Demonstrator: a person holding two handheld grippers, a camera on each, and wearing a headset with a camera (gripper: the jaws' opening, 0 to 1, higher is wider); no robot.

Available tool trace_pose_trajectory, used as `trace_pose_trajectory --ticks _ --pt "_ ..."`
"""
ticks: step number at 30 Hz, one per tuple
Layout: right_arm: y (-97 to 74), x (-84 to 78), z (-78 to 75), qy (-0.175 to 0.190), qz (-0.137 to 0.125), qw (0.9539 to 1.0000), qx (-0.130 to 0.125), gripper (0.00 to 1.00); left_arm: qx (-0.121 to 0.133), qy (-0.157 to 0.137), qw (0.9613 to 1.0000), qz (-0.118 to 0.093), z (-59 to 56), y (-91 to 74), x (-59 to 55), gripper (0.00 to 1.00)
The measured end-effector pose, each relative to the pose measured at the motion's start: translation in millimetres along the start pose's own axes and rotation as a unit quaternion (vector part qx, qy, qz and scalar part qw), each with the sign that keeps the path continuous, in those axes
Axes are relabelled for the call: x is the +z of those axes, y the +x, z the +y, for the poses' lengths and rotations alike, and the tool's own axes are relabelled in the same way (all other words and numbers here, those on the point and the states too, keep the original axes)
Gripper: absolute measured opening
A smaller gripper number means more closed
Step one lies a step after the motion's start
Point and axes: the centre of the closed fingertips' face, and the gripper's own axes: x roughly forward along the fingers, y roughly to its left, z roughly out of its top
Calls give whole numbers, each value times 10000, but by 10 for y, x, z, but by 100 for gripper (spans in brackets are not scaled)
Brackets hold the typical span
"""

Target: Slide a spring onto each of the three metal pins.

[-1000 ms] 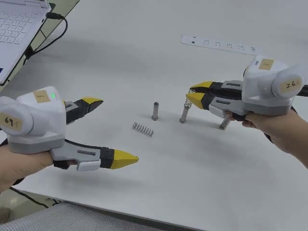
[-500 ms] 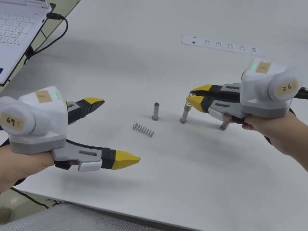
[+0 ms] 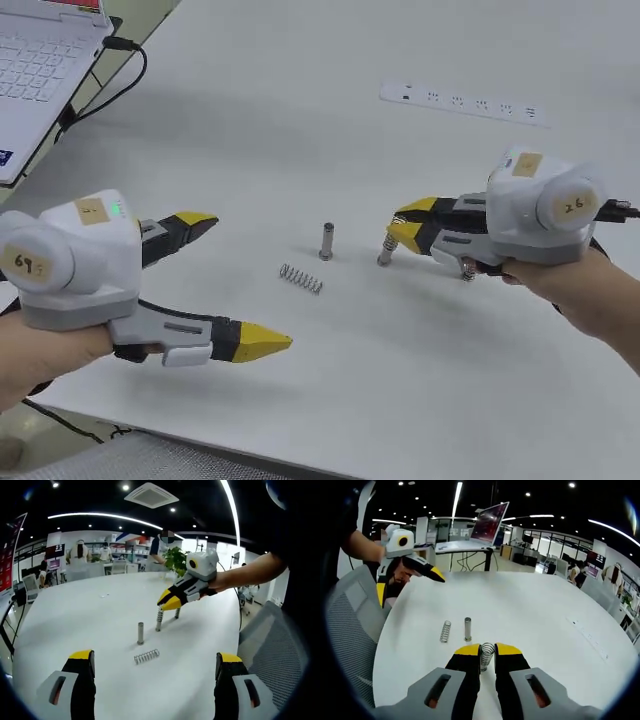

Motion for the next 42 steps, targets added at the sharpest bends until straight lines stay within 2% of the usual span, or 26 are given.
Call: trace_pose_trajectory --ticks 10,21,25,27,31,37,42 --pt "80 -125 19 -38 275 9996 58 8 -9 1 10000 8 -4 5 9 98" --pt "105 -257 12 -79 464 9989 33 8 25 -35 10000 5 -8 -15 -20 98" --pt "109 -244 0 21 402 9992 -6 8 15 -56 10000 9 -35 -9 -34 98" --pt "107 -244 -6 222 383 9990 -34 8 3 -54 10000 20 -46 -5 -43 98" --pt "105 -245 -28 375 306 9988 6 9 -1 -55 10000 22 -44 -2 -39 98" --pt "90 -215 -42 465 239 9986 -42 15 1 -34 10000 12 -44 7 -13 98" --pt "55 -163 -32 491 146 9987 -42 17 -11 -6 10000 12 -53 11 0 98"
